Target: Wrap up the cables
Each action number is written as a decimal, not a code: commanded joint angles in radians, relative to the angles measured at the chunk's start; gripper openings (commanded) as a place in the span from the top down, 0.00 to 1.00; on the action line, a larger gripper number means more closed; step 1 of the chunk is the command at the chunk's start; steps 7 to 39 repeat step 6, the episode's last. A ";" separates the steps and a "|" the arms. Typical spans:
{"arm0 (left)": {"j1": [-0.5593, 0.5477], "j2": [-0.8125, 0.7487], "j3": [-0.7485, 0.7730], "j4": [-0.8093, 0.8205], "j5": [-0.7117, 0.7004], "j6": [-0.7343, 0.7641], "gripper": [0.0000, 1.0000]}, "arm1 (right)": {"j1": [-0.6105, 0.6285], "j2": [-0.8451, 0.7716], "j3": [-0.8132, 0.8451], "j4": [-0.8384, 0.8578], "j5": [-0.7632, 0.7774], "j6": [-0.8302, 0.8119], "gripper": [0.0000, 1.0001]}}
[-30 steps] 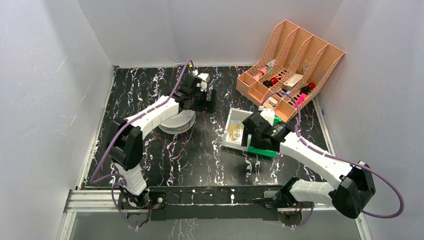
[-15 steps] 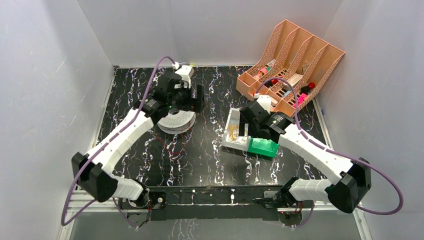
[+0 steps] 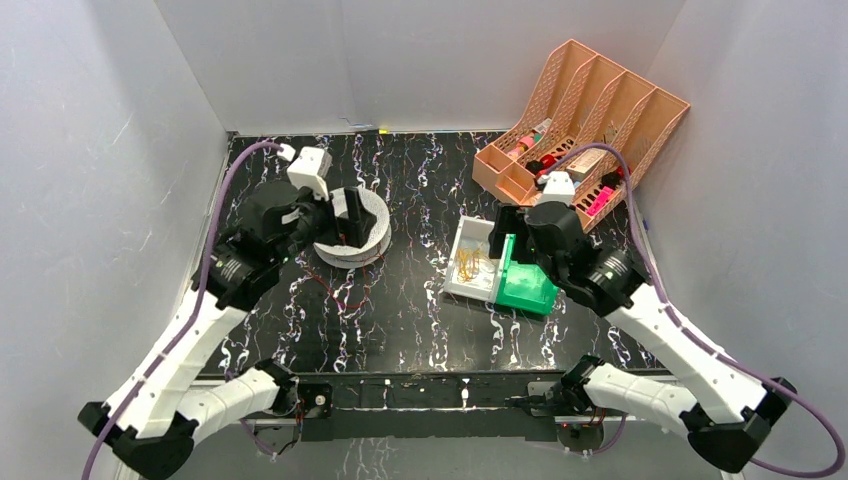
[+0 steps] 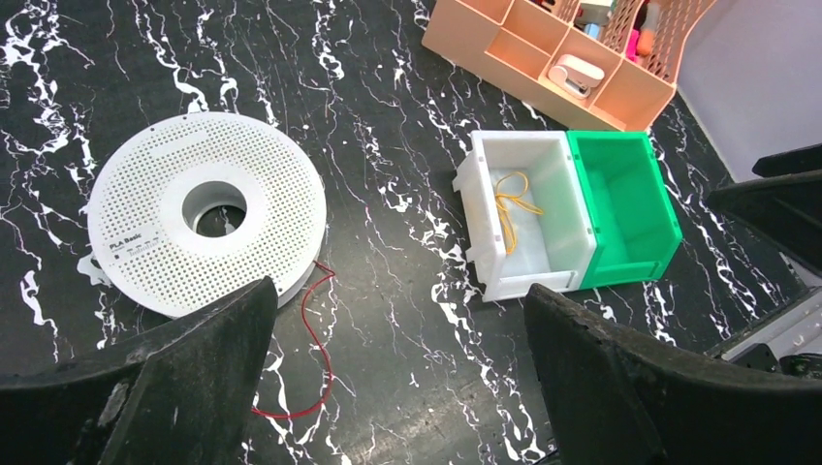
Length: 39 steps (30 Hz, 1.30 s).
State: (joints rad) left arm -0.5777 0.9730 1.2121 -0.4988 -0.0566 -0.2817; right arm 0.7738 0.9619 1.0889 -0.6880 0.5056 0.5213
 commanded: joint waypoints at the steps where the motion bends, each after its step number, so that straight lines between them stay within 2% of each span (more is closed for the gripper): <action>1: 0.002 -0.082 -0.045 0.028 0.016 -0.002 0.02 | -0.003 -0.093 -0.035 0.123 -0.018 -0.053 0.02; 5: 0.000 -0.125 -0.067 0.036 0.036 0.017 0.02 | -0.003 -0.132 -0.060 0.153 -0.109 -0.100 0.02; 39: 0.001 -0.129 -0.070 0.038 0.035 0.019 0.02 | -0.003 -0.127 -0.062 0.151 -0.096 -0.089 0.02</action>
